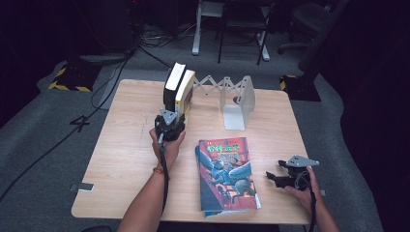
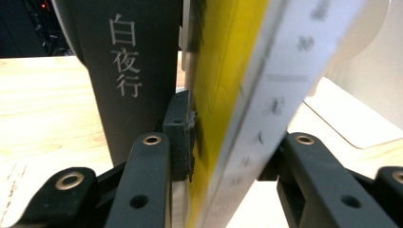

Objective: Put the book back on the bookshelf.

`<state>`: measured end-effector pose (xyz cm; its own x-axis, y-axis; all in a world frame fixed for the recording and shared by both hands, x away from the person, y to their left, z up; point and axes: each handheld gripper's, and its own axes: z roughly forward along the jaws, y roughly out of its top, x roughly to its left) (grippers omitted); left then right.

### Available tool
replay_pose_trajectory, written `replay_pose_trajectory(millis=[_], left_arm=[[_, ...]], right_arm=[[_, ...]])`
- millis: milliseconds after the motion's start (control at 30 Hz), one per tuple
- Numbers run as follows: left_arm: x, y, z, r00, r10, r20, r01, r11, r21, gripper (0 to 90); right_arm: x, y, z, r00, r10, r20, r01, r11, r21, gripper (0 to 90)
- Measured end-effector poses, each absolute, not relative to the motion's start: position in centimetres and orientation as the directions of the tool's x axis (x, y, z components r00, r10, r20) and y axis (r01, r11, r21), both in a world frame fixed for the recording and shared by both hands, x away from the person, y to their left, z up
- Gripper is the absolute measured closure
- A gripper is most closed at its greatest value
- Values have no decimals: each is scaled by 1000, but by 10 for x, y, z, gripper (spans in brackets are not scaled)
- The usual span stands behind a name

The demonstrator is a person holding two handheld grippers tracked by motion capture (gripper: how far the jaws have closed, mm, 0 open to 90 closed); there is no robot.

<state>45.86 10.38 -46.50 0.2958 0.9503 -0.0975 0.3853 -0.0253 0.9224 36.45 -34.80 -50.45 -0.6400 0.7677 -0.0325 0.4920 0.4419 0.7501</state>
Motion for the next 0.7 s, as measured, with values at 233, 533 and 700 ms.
replay_pose_trajectory(millis=[233,533,700], left_arm=[[449,111,-466,363,930,-59,379,-90,921,525],[433,126,-460,456,890,5,370,-195,908,485],[430,131,-464,485,874,34,366,-238,900,581]], right_arm=[[365,-348,-504,-638,769,-30,495,440,749,232],[365,-348,-505,-636,771,-25,499,436,748,230],[365,-348,-505,-635,772,-24,501,435,748,228]])
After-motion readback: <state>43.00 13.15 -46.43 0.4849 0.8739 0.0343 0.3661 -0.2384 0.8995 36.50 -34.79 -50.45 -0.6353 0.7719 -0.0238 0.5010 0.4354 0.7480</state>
